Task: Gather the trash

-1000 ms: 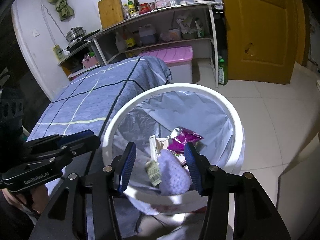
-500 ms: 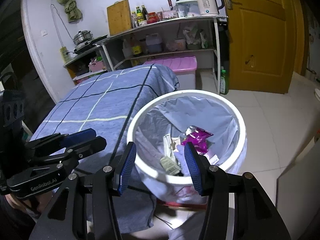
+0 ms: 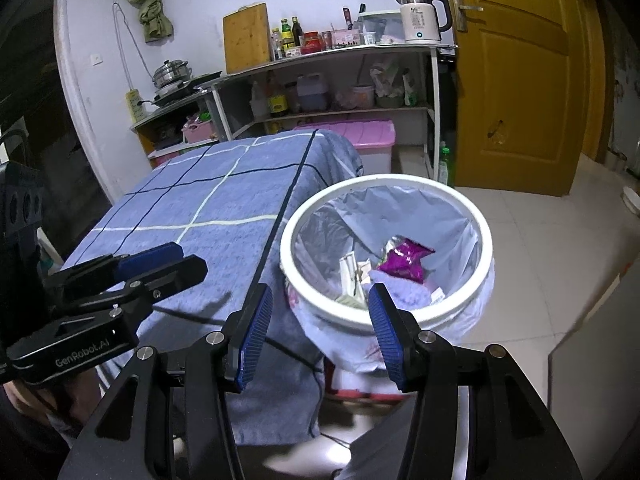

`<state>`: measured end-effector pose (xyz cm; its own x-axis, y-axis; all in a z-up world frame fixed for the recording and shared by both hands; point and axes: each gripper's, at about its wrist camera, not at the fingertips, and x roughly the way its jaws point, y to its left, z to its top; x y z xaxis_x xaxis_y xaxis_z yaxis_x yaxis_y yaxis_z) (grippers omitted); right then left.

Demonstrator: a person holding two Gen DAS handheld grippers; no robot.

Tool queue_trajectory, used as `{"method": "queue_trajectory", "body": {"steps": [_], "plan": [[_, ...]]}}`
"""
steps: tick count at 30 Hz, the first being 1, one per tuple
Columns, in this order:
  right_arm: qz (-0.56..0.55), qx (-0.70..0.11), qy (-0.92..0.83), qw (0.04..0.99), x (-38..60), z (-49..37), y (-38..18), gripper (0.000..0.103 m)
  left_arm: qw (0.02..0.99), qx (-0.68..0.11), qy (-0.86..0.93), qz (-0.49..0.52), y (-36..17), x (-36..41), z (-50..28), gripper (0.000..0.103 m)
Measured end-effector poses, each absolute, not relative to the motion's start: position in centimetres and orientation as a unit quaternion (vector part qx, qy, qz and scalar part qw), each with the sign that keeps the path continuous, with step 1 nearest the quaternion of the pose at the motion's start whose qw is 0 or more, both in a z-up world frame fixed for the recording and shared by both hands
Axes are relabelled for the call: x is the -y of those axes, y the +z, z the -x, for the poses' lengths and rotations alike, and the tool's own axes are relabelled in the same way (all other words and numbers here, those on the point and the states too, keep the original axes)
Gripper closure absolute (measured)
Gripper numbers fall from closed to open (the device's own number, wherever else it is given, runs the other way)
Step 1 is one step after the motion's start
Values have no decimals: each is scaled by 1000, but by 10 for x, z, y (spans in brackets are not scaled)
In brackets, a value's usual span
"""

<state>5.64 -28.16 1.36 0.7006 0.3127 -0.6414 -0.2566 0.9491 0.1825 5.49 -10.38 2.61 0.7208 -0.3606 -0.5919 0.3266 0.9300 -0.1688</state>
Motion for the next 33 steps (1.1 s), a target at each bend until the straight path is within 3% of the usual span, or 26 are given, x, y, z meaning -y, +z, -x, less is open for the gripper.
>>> {"method": "queue_trajectory", "body": {"steps": [33], "plan": [[-37, -357, 158, 920, 279, -46, 10, 52, 928, -326, -178, 31, 25, 104, -45, 60]]}}
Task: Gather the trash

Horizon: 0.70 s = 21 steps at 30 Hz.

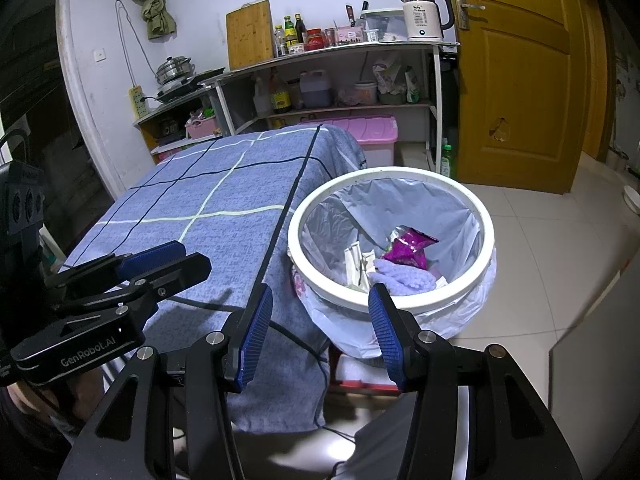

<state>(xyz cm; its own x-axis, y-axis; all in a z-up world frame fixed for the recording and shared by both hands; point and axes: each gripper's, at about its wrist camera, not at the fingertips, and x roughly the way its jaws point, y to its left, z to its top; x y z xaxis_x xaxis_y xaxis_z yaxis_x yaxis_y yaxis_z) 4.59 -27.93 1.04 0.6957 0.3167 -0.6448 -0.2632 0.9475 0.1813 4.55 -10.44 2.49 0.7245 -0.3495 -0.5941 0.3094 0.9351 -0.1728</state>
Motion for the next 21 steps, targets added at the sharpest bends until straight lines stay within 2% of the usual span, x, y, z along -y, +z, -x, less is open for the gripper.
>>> {"method": "queue_trajectory", "body": {"steps": [21], "plan": [[-38, -357, 159, 920, 278, -45, 10, 52, 930, -326, -167, 25, 24, 105, -43, 60]]}}
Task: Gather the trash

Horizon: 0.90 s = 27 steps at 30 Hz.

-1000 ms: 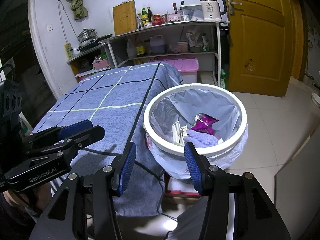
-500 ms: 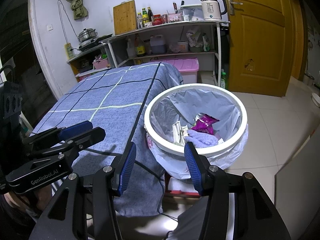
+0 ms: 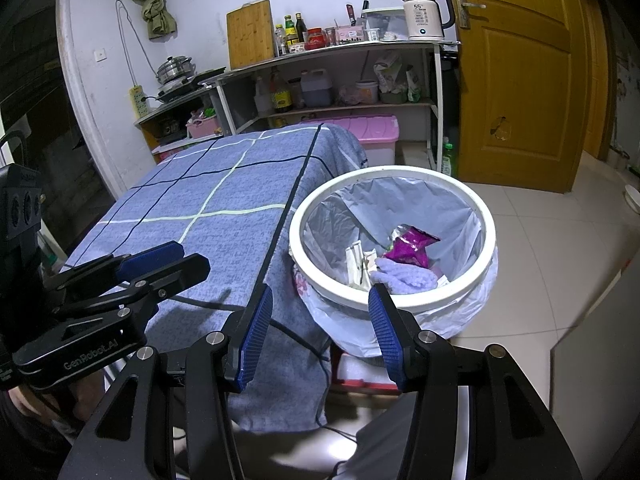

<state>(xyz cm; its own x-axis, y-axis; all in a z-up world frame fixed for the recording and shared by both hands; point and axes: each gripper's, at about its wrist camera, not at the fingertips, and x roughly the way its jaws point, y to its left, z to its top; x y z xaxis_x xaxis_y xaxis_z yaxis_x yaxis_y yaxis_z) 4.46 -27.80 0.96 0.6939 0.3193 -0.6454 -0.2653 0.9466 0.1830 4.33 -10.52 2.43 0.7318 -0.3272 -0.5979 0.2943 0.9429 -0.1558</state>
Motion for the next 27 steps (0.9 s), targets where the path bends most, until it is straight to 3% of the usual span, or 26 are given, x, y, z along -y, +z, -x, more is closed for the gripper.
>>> {"method": "queue_trajectory", "body": {"steps": [27], "plan": [[-38, -358, 159, 919, 278, -45, 10, 52, 933, -322, -159, 15, 28, 105, -44, 60]]}}
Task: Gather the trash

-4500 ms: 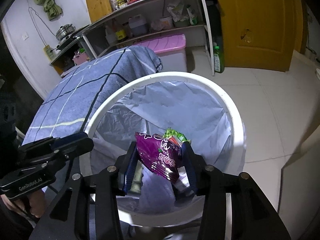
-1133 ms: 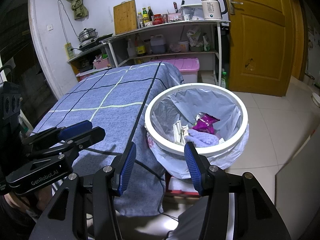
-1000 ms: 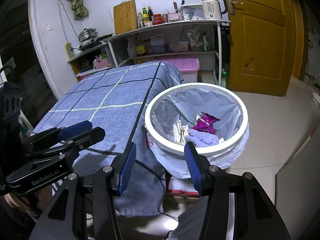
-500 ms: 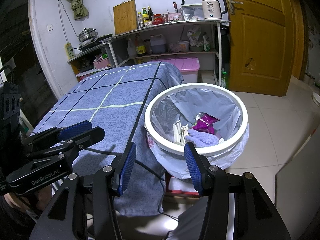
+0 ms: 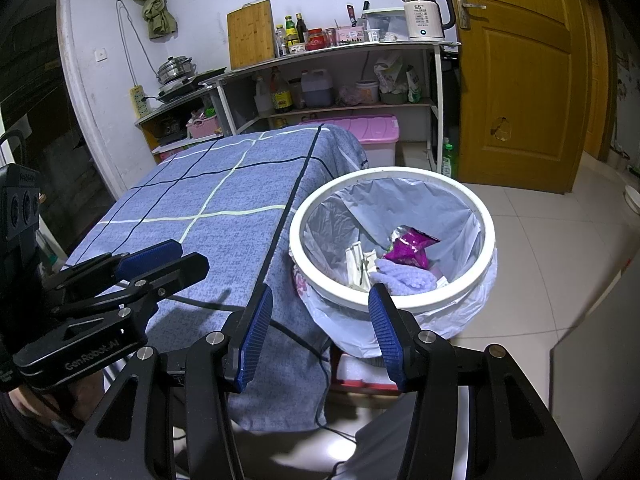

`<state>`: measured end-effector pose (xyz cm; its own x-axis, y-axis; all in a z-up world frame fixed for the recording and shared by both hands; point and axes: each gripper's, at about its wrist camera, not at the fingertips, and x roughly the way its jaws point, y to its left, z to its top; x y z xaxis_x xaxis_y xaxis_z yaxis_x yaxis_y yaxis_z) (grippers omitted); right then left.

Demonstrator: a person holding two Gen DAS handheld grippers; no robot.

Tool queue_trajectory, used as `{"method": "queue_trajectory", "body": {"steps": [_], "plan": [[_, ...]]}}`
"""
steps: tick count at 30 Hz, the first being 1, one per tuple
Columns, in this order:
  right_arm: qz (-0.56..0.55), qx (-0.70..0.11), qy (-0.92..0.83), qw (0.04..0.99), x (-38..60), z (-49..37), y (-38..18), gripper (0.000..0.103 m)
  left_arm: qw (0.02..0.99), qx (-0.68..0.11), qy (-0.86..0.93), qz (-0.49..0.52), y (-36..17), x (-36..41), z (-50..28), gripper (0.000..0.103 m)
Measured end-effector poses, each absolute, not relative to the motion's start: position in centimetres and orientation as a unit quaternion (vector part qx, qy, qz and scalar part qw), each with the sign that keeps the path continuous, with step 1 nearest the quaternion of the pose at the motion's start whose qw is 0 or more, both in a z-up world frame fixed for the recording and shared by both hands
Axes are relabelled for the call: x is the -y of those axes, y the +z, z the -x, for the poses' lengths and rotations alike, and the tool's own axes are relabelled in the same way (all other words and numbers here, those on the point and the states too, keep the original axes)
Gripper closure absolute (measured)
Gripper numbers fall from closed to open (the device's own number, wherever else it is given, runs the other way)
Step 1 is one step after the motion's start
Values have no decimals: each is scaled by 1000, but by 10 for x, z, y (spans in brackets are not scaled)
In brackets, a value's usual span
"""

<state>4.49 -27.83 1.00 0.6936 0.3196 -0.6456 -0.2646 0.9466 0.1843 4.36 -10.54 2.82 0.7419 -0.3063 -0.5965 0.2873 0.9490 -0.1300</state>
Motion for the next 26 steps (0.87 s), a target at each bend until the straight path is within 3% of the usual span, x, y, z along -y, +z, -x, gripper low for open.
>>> {"method": "queue_trajectory", "body": {"steps": [26], "plan": [[-41, -357, 158, 920, 281, -44, 10, 52, 931, -326, -162, 16, 27, 112, -42, 60]]}}
